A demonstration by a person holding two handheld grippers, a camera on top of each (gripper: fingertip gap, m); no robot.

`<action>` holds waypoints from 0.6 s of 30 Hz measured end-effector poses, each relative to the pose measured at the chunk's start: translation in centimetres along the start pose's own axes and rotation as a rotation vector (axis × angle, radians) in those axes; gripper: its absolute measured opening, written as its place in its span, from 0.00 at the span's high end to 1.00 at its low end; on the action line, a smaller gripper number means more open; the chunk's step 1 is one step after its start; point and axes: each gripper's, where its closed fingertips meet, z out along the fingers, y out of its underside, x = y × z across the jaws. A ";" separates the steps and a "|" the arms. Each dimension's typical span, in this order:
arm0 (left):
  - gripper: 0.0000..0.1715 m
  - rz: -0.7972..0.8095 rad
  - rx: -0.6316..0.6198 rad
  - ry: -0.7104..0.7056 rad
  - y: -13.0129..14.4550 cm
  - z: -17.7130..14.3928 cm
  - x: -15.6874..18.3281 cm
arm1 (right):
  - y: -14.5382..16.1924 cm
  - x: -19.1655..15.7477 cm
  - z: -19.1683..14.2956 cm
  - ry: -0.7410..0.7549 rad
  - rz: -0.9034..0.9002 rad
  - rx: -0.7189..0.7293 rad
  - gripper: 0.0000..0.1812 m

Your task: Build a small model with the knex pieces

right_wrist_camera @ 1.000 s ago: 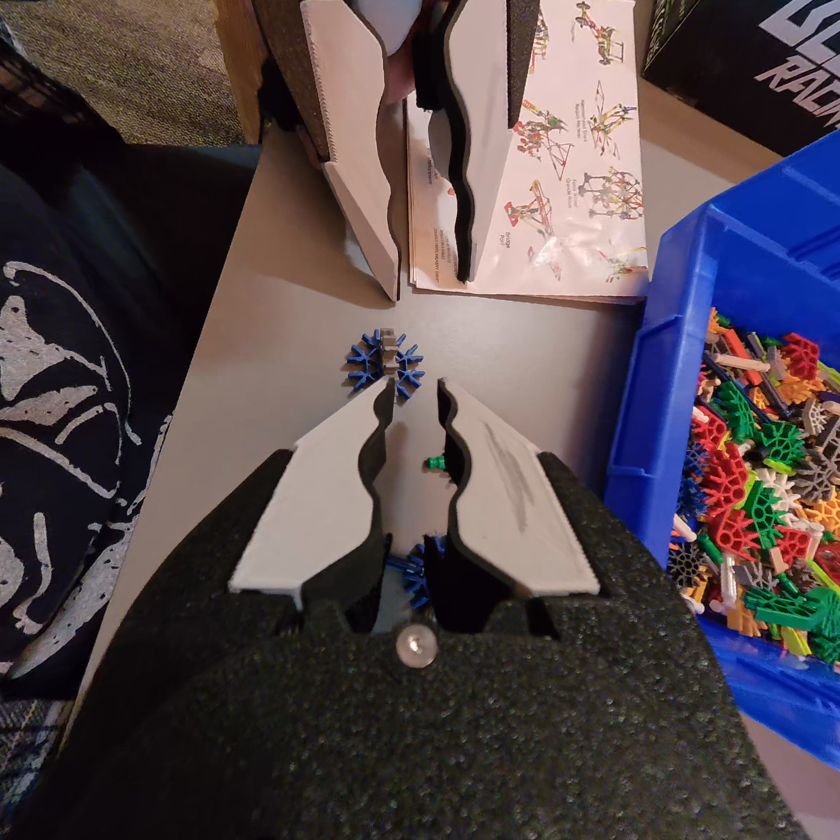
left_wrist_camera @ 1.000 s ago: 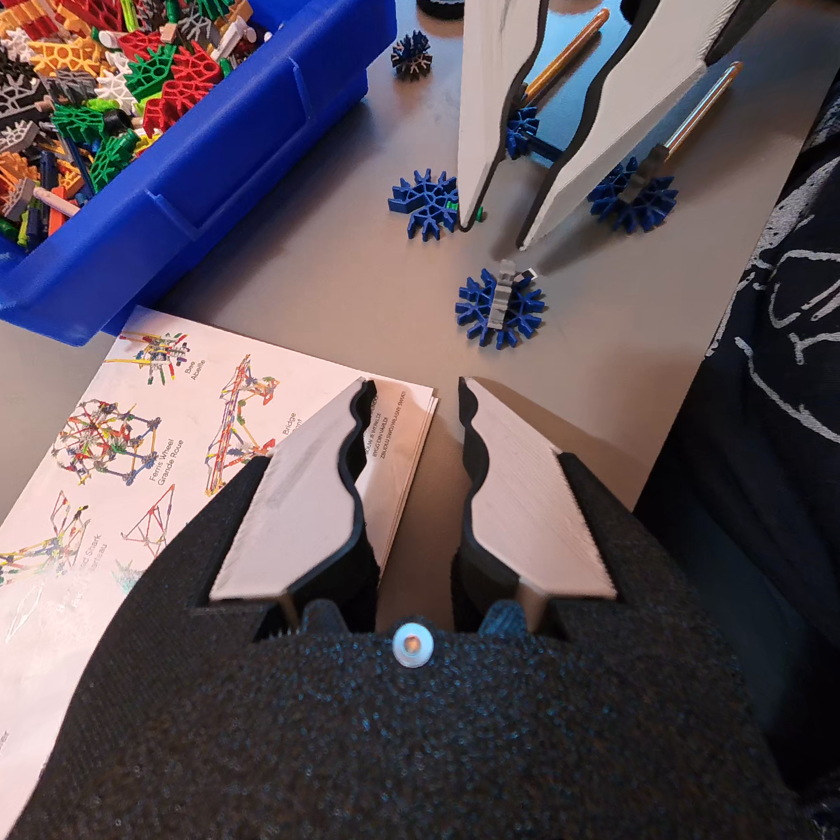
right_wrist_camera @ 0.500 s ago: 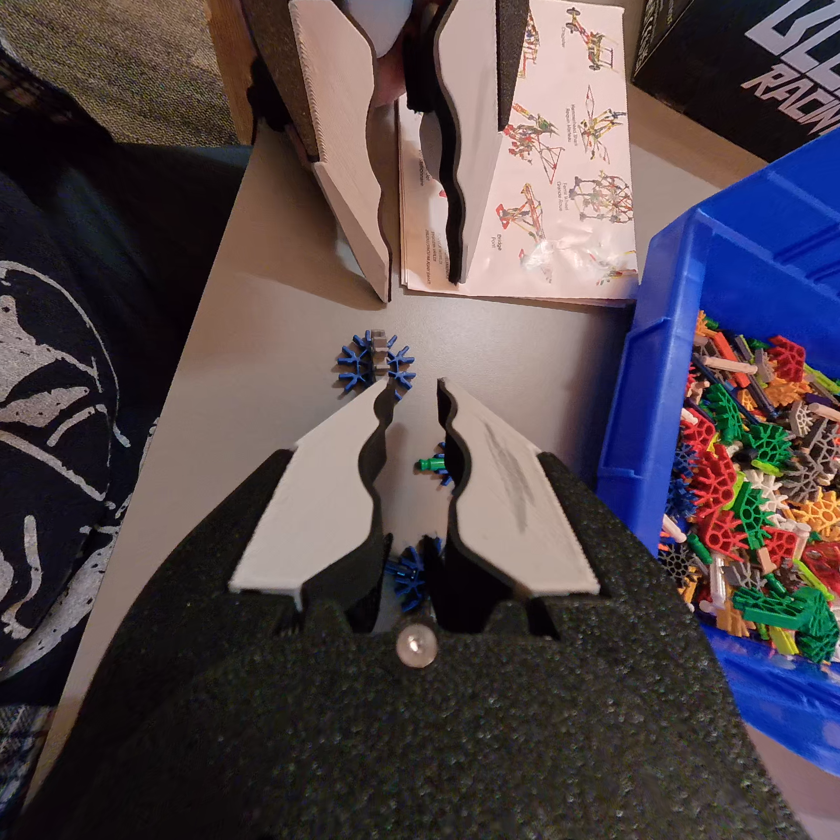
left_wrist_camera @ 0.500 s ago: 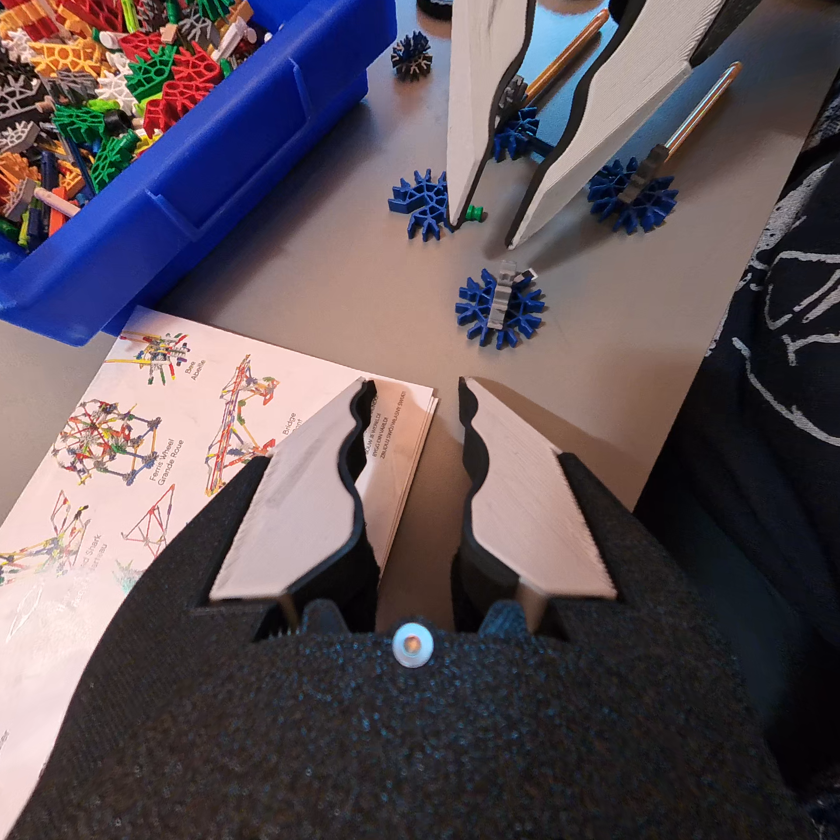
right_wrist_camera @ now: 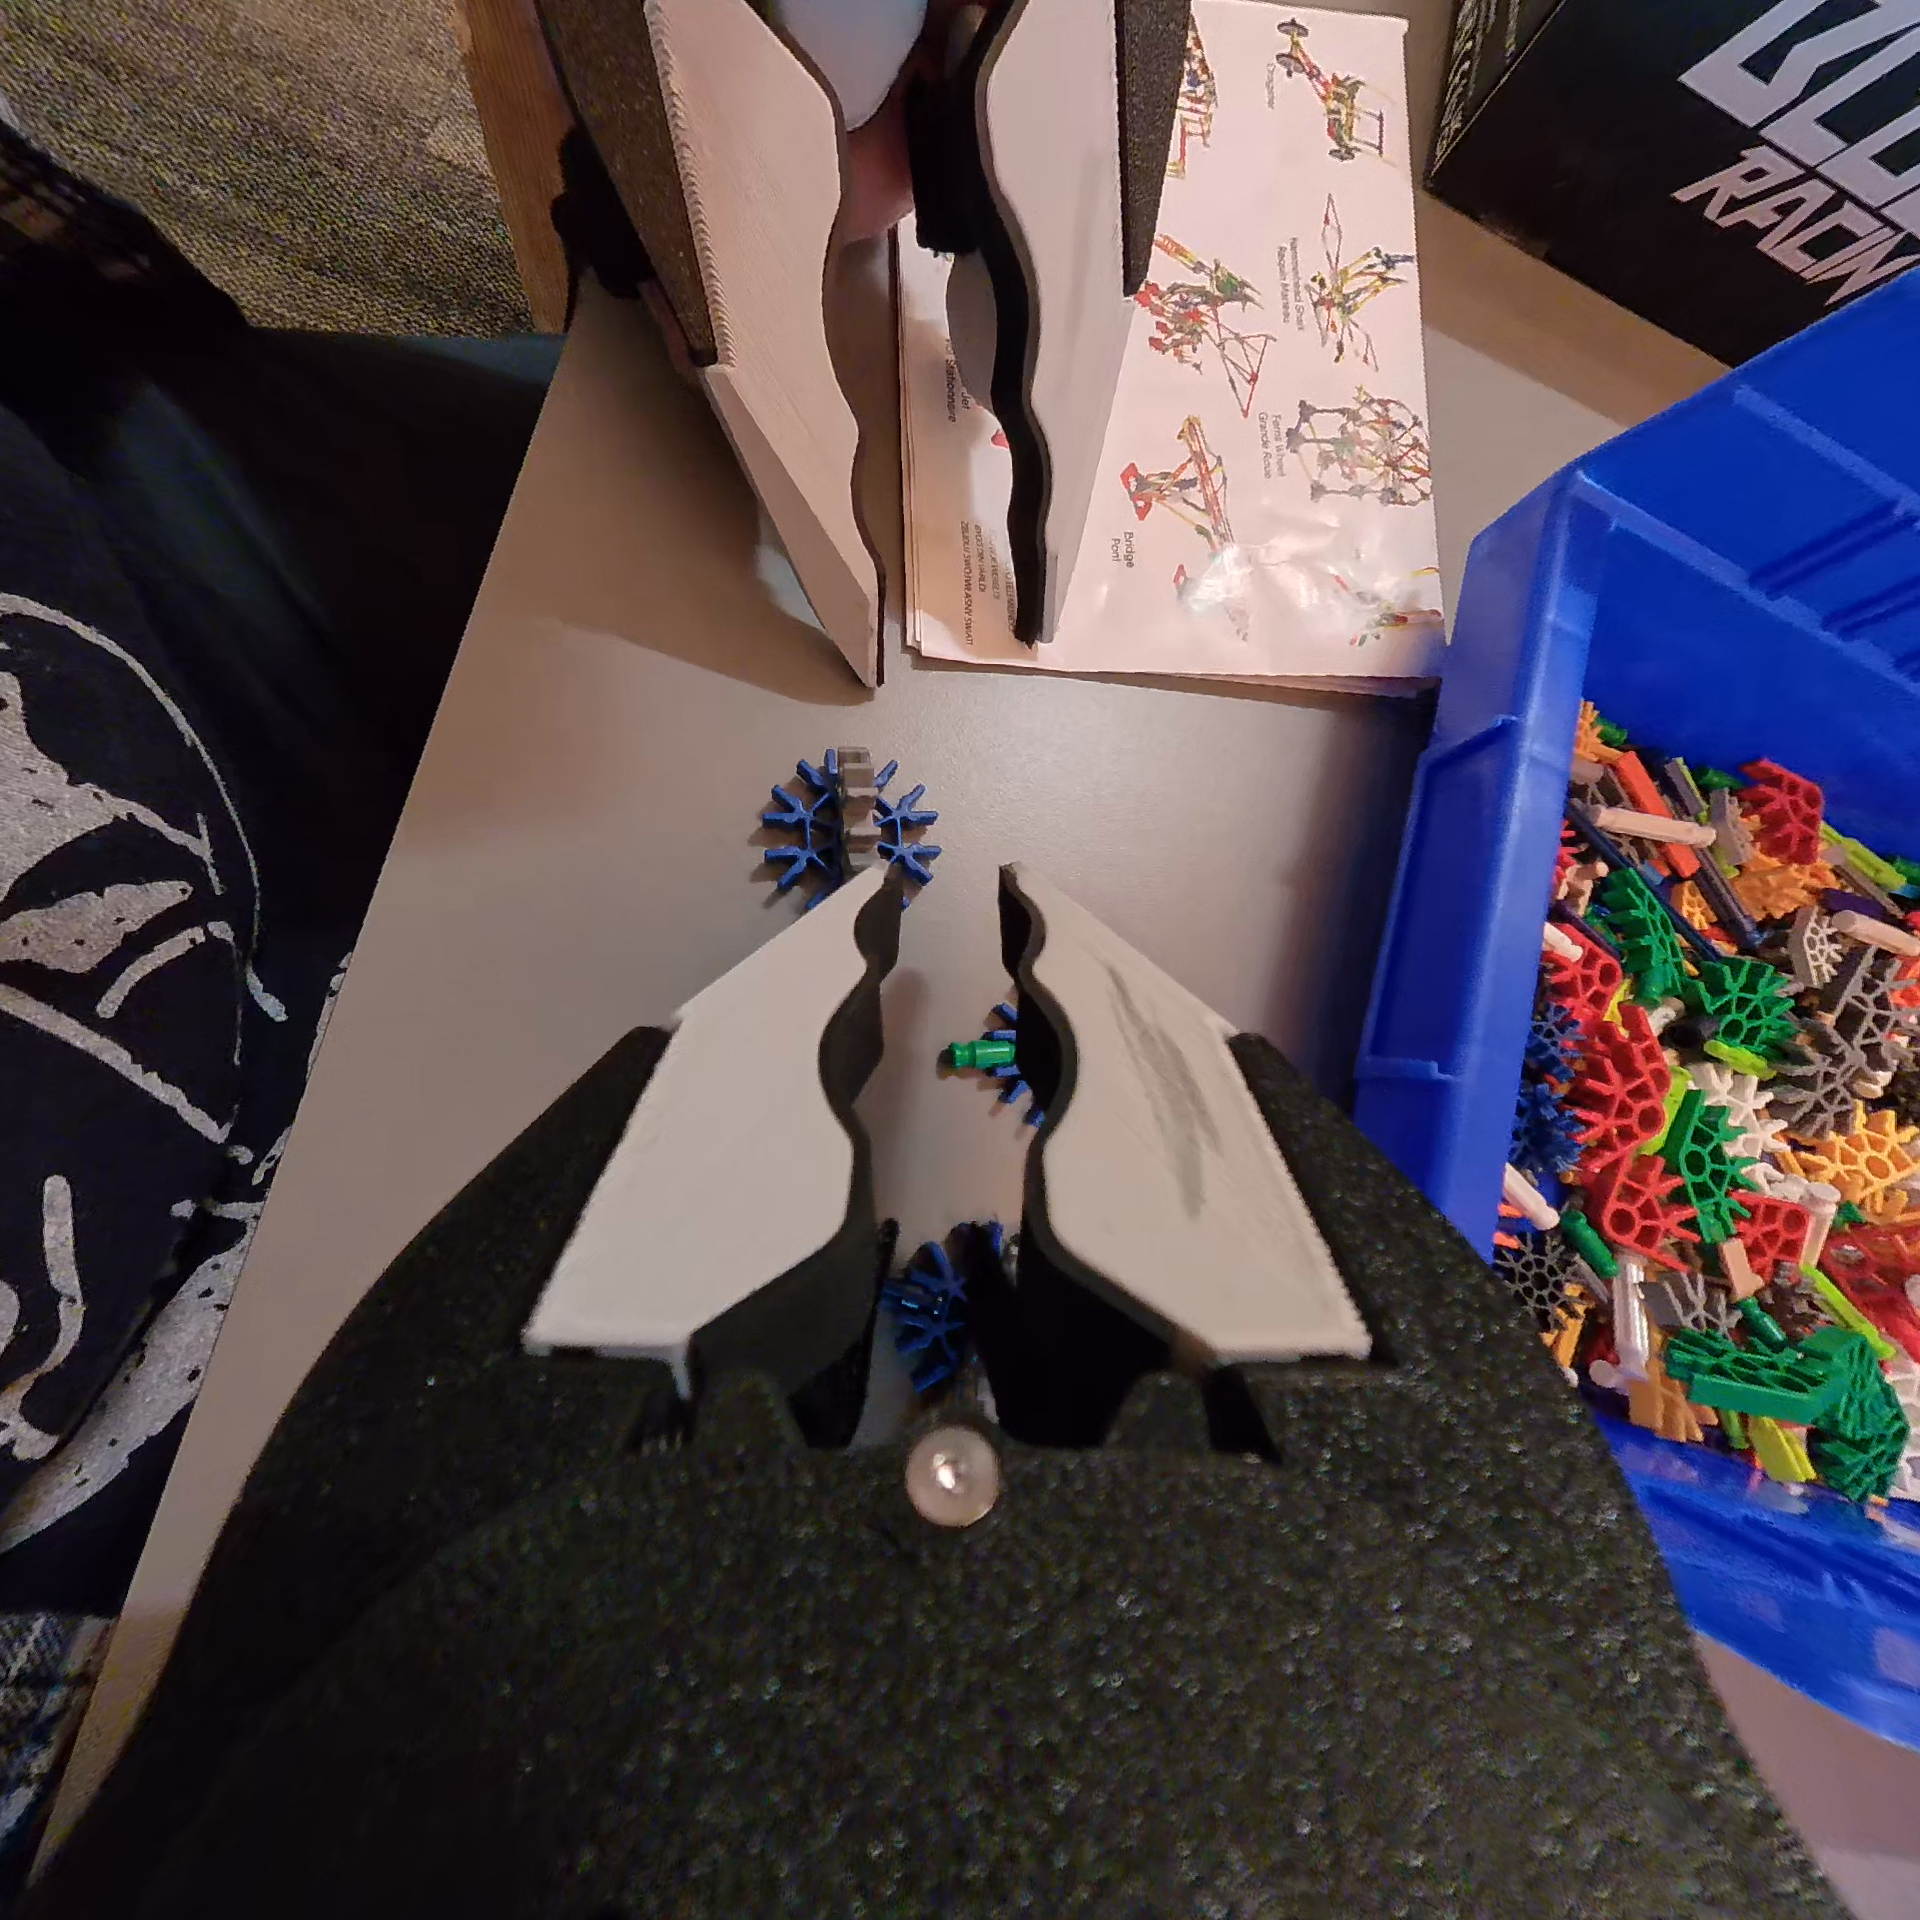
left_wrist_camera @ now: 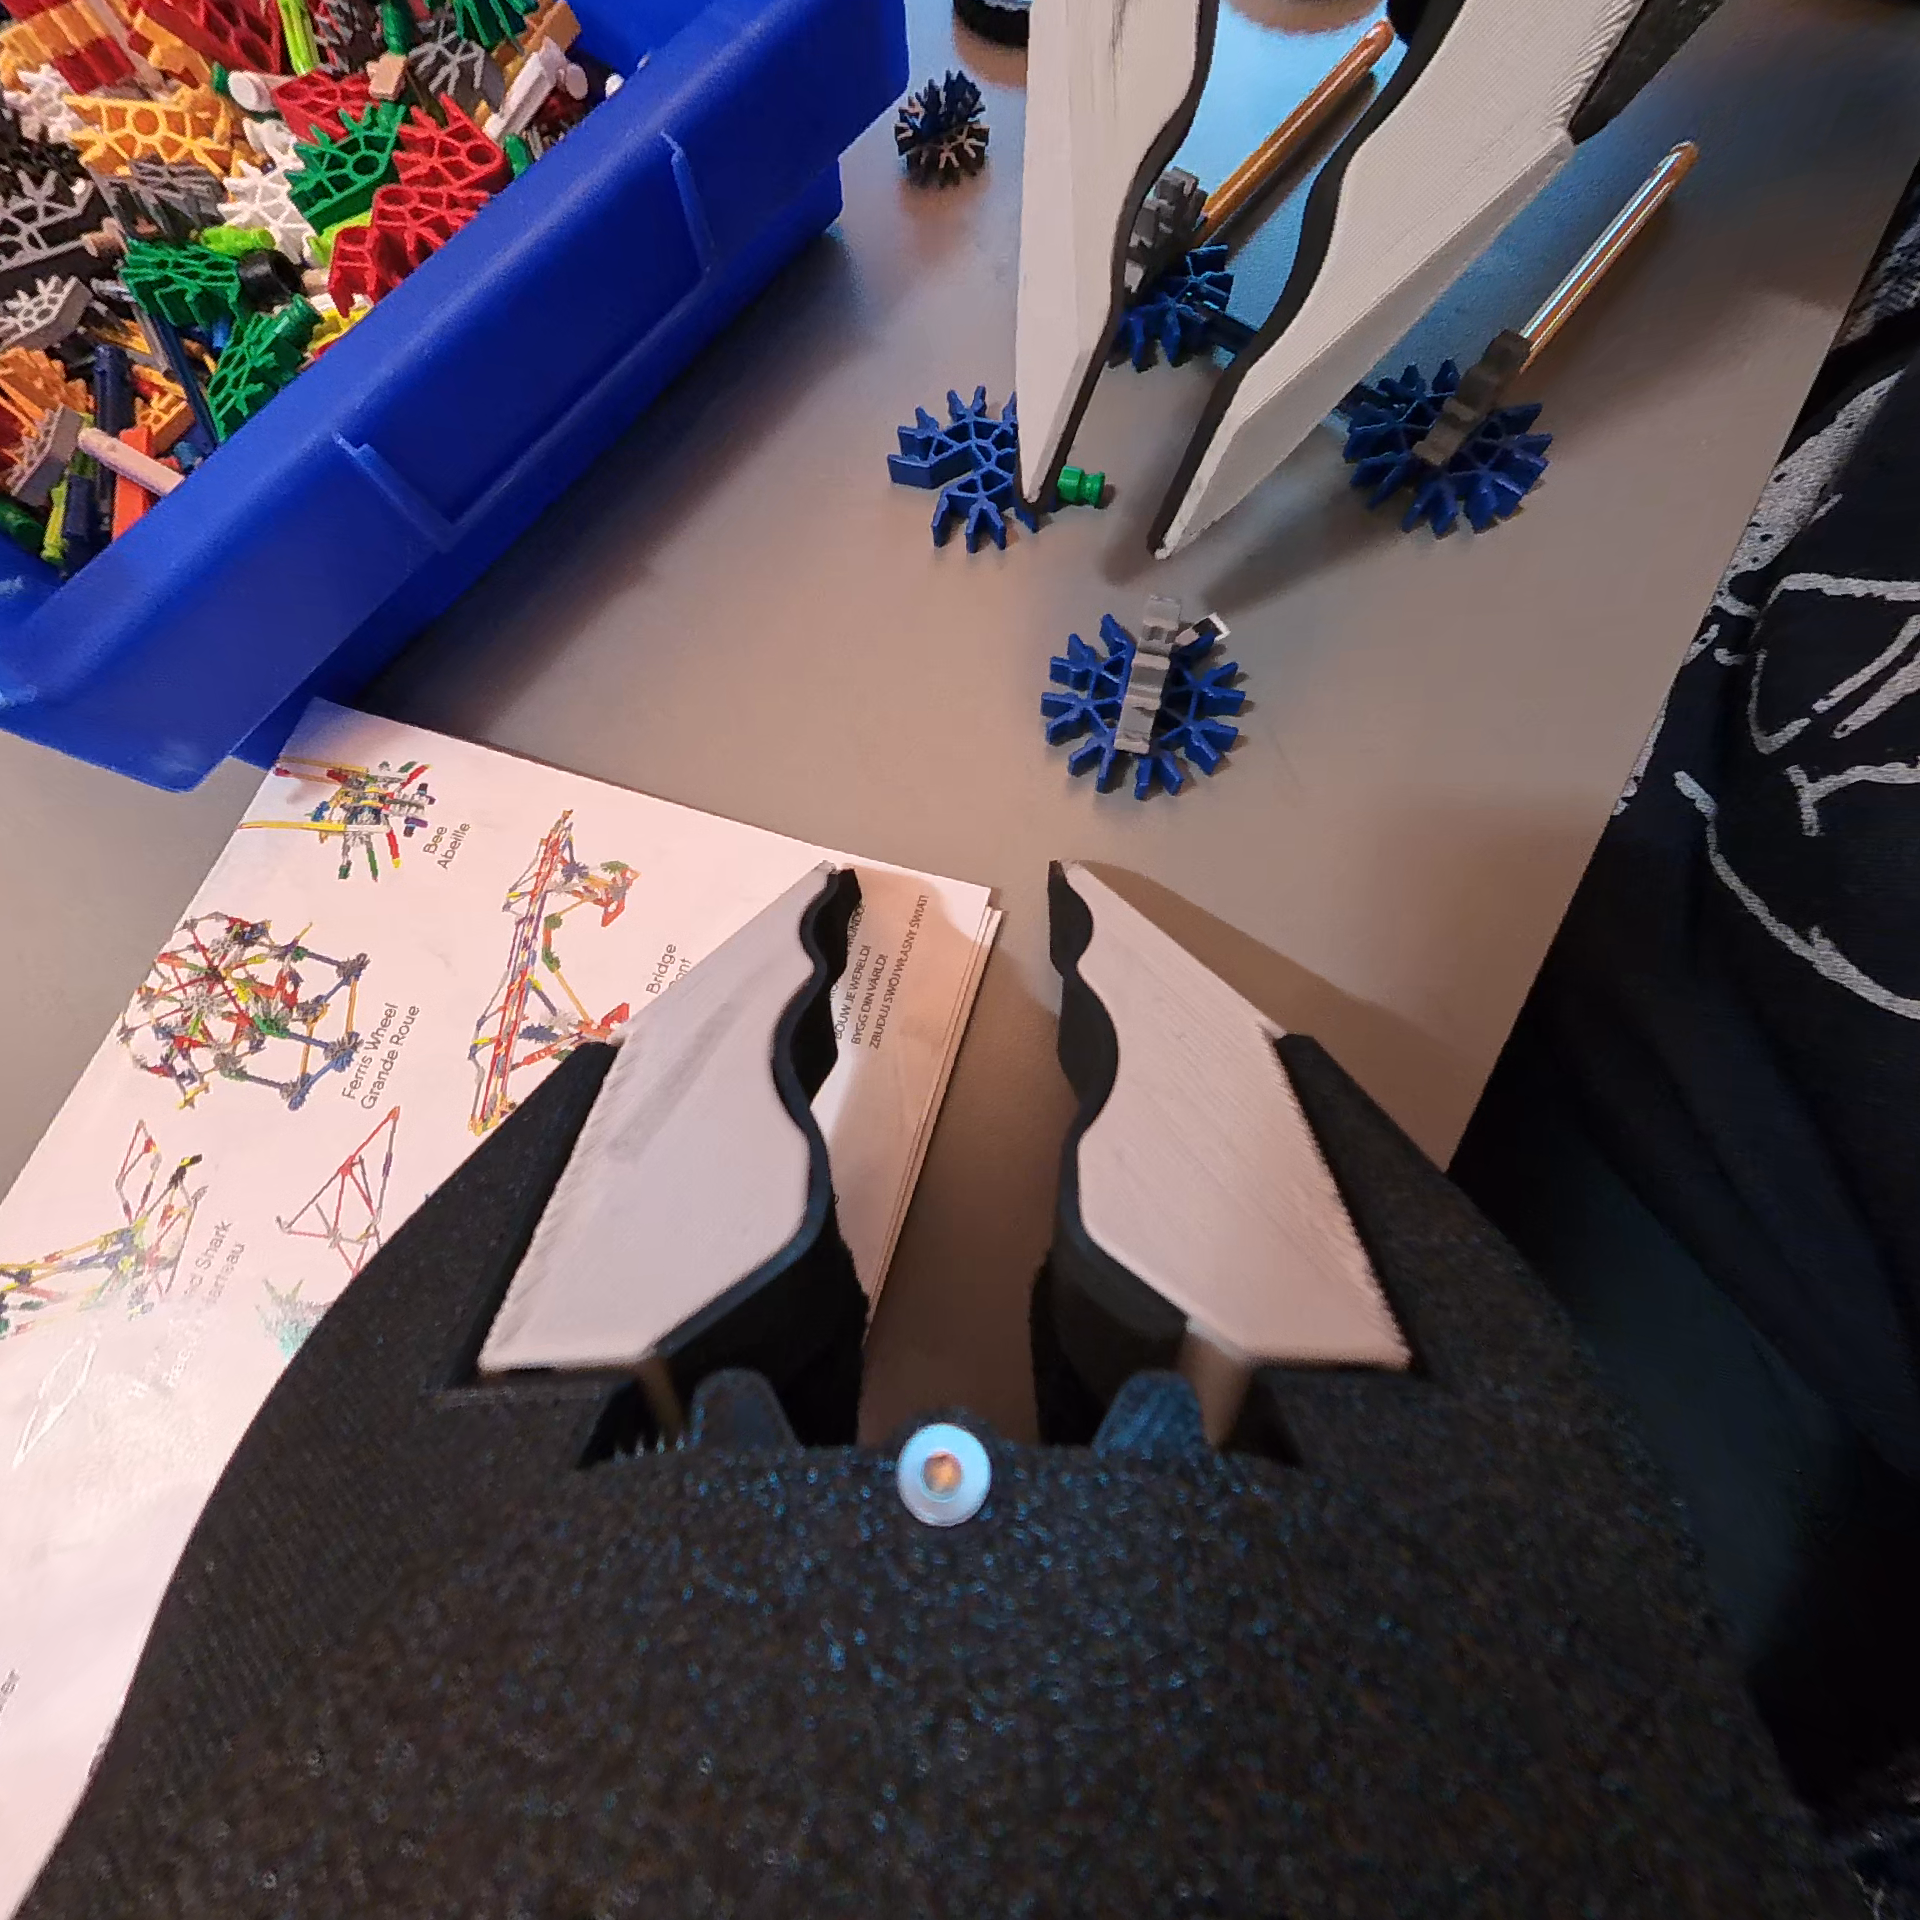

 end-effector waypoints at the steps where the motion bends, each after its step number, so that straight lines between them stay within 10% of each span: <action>1: 0.78 0.000 0.000 0.000 0.0 0.0 0.0 | 0.0 0.0 0.0 0.000 0.000 0.000 0.90; 18: 0.78 0.001 0.001 -0.001 0.0 0.0 0.0 | 0.1 0.1 0.1 0.001 0.000 0.002 0.90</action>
